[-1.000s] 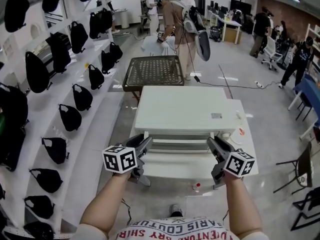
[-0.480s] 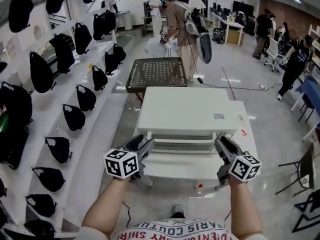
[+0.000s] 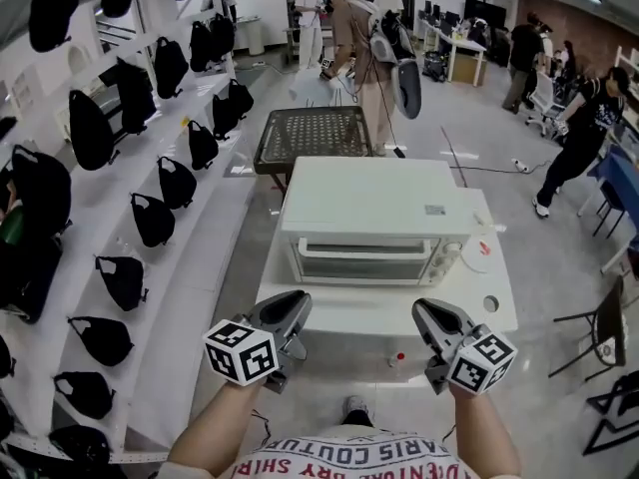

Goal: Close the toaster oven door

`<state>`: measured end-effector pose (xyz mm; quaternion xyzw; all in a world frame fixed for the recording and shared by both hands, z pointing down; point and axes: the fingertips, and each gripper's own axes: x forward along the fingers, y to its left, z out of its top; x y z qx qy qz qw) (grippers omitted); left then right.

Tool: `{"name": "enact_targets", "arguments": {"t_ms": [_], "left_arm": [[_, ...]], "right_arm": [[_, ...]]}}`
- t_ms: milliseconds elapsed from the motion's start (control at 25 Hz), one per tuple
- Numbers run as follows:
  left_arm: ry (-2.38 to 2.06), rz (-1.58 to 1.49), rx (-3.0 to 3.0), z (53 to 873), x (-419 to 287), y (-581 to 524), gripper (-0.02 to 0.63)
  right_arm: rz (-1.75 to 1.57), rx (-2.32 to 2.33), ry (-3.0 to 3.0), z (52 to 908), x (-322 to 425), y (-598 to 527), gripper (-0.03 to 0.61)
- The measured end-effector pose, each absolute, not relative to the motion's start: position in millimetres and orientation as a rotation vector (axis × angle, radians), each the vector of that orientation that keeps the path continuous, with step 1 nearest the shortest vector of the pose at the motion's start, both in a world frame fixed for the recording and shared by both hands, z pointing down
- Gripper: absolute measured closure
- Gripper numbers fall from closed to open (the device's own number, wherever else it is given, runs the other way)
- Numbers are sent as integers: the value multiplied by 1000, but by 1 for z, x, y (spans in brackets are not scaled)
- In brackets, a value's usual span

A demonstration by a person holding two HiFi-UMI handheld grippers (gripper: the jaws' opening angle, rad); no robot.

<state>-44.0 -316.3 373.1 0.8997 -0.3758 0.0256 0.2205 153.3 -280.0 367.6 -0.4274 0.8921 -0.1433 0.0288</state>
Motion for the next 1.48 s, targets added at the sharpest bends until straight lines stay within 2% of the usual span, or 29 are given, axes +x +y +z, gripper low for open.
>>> {"name": "enact_targets", "arguments": {"t_ms": [200, 520, 1480], "left_arm": [[-901, 117, 2617, 367, -17, -257, 571], [-806, 91, 2660, 361, -3, -208, 574], [-784, 84, 2660, 360, 7, -197, 574]], "right_arm": [[-400, -1238, 2814, 367, 123, -233, 551], [-348, -1222, 2815, 362, 112, -186, 555], [-389, -1206, 2794, 368, 119, -178, 555]]}}
